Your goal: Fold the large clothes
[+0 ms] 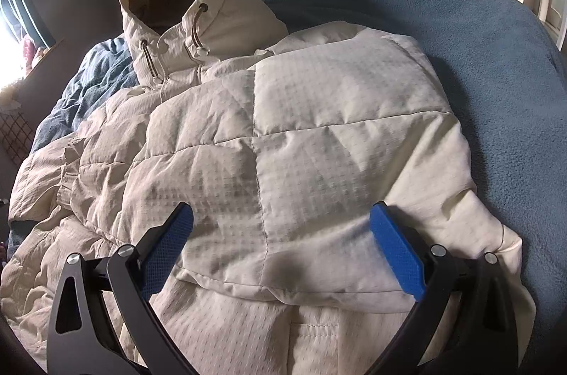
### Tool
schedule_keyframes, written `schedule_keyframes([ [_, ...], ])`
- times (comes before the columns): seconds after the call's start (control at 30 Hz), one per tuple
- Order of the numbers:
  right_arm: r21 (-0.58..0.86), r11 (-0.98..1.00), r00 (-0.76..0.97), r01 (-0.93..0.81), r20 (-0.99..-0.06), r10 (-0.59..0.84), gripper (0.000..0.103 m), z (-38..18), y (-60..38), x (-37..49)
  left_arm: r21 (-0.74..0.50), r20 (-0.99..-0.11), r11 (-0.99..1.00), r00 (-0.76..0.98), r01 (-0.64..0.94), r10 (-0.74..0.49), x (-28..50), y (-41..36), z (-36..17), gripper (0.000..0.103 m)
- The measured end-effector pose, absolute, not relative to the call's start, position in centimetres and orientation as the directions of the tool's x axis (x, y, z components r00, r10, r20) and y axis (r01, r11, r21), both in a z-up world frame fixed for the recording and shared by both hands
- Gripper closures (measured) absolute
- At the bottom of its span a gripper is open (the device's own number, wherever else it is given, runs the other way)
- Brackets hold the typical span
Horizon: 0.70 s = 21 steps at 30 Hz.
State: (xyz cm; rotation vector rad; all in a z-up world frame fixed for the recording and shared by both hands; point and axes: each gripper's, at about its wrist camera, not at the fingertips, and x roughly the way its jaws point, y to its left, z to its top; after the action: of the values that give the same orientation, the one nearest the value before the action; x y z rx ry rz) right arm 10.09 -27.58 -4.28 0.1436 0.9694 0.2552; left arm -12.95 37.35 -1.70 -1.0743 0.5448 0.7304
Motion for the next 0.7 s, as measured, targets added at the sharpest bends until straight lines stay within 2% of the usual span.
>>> schedule_keyframes([
  [0.17, 0.221, 0.963, 0.532, -0.153, -0.803, 0.269, 0.007, -4.6, -27.2, 10.2, -0.752, -0.619, 0.162, 0.769, -0.639, 0.159, -13.9, 39.0, -5.3, 0.008],
  [0.2, 0.219, 0.964, 0.532, -0.153, -0.804, 0.267, 0.007, -4.6, -27.2, 10.2, -0.769, -0.598, 0.159, 0.785, -0.619, 0.162, -14.0, 39.0, -5.5, 0.014],
  [0.23, 0.216, 0.964, 0.531, -0.154, -0.805, 0.265, 0.007, -4.6, -27.1, 10.3, -0.786, -0.572, 0.168, 0.803, -0.595, 0.169, -14.2, 39.0, -5.4, 0.028],
  [0.27, 0.215, 0.964, 0.530, -0.154, -0.806, 0.264, 0.007, -4.6, -27.1, 10.3, -0.803, -0.540, 0.188, 0.824, -0.566, 0.173, -14.2, 38.9, -5.0, 0.033],
  [0.33, 0.214, 0.965, 0.530, -0.155, -0.806, 0.263, 0.007, -4.6, -27.0, 10.3, -0.796, -0.524, 0.237, 0.830, -0.557, 0.193, -14.2, 38.6, -4.0, 0.048],
  [0.43, 0.213, 0.965, 0.529, -0.154, -0.807, 0.263, 0.007, -4.7, -27.0, 10.3, -0.769, -0.518, 0.295, 0.823, -0.567, 0.233, -14.0, 37.7, -2.1, 0.063],
  [0.47, 0.212, 0.965, 0.530, -0.155, -0.806, 0.262, 0.007, -4.7, -27.0, 10.3, -0.745, -0.522, 0.324, 0.812, -0.583, 0.260, -14.0, 37.1, -0.9, 0.066],
  [0.57, 0.211, 0.965, 0.529, -0.157, -0.807, 0.263, 0.007, -4.8, -26.9, 10.4, -0.696, -0.462, 0.457, 0.833, -0.554, 0.305, -13.1, 34.7, 4.1, 0.078],
  [0.7, 0.207, 0.965, 0.529, -0.161, -0.807, 0.262, 0.007, -4.8, -26.8, 10.4, -0.631, -0.371, 0.636, 0.893, -0.445, 0.256, -11.1, 30.5, 10.5, 0.087],
])
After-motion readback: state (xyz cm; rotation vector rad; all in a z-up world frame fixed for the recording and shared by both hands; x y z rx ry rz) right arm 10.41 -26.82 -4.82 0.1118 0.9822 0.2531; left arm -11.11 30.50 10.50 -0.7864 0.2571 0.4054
